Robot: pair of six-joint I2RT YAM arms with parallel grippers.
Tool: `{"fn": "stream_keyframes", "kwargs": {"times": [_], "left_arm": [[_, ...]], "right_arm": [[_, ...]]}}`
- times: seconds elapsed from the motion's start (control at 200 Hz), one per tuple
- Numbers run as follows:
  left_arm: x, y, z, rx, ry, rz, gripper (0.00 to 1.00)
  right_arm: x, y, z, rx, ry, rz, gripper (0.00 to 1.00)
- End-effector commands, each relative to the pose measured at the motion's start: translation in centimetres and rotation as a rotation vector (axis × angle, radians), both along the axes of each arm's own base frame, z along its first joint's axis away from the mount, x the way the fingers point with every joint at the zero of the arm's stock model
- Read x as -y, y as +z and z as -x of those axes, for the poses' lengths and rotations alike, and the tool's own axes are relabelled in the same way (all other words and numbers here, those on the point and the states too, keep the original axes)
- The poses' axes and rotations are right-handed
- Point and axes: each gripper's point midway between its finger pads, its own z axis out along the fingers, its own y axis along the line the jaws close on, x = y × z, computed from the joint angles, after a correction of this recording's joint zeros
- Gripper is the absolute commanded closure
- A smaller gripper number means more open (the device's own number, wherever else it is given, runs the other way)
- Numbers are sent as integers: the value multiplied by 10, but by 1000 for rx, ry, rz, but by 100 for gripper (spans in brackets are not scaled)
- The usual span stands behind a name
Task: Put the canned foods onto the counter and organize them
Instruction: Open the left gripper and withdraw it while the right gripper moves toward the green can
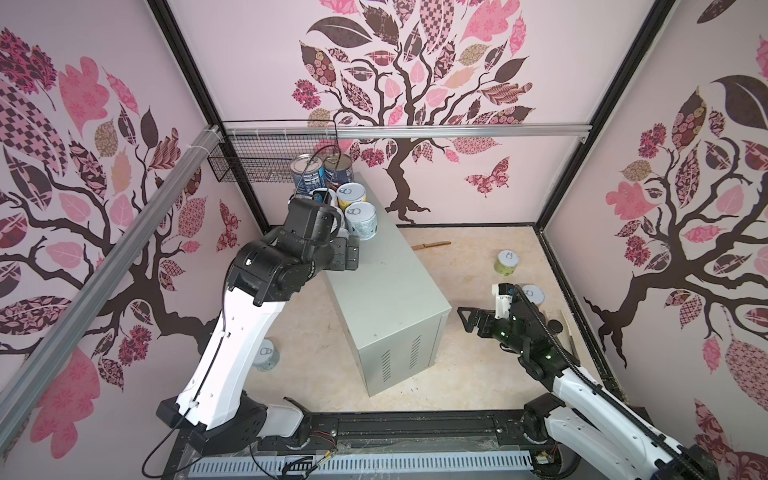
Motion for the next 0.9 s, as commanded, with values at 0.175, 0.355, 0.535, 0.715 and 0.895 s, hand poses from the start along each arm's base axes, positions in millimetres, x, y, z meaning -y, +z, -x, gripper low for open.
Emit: {"fn": "stream_keyframes", "kwargs": {"times": [0.175,0.355,0.535,0.715,0.895], "left_arm": [[-57,26,48,139,113,134,2],[-82,-13,64,124,223,119,2],[-94,-67,66,53,297,159,2],[-104,-108,63,17,346,215,2],[-107,-161,58,-80,418,326,2]], "right_arm": [[30,32,-11,-38,-173,96,0],[34,52,-23,-68,-206,151,0],[45,62,-36,-78,-271,235,0],[56,67,-60,-70,-342,294,0],[64,64,-96,-85,-418,304,0]]}}
